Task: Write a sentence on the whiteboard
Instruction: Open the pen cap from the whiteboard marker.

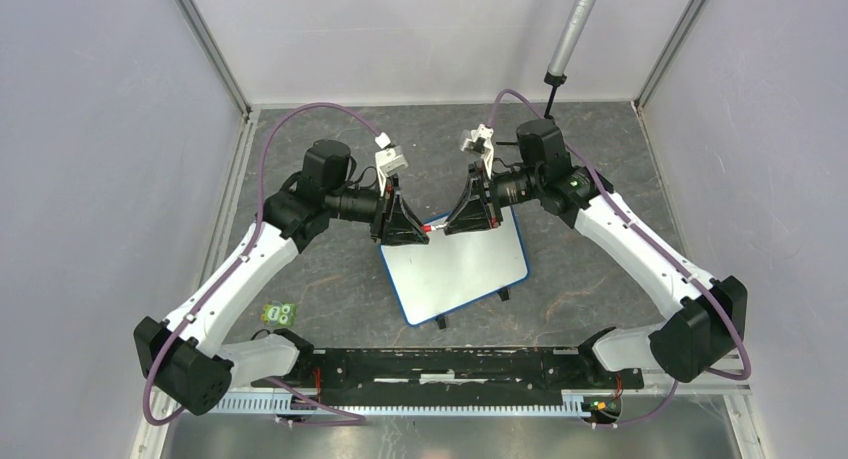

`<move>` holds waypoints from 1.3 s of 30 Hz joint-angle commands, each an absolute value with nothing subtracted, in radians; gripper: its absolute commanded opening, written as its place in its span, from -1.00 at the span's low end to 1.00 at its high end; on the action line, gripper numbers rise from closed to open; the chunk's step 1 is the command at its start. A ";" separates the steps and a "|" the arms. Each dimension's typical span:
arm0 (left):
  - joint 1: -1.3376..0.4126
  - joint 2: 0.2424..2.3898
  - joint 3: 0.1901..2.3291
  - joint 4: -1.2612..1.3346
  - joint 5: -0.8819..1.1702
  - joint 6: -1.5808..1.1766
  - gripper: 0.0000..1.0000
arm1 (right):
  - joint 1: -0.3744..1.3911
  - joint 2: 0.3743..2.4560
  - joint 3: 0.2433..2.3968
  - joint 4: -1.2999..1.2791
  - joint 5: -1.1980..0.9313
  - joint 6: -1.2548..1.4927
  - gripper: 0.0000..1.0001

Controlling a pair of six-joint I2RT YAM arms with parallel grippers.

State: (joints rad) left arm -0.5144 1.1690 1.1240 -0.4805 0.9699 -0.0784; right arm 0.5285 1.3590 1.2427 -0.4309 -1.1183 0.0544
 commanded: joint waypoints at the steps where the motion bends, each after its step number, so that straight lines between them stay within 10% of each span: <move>1: -0.524 1.161 1.123 -0.509 1.018 -0.007 -0.35 | 0.530 1.365 1.292 -0.417 -1.126 0.051 -1.00; 8: -0.525 1.168 1.105 -0.467 1.018 -0.047 -0.94 | 0.531 1.364 1.285 -0.375 -1.131 0.092 -0.92; 39: -0.505 1.183 1.062 -0.309 0.924 -0.245 -0.95 | 0.511 1.340 1.248 -0.245 -1.095 0.230 -0.51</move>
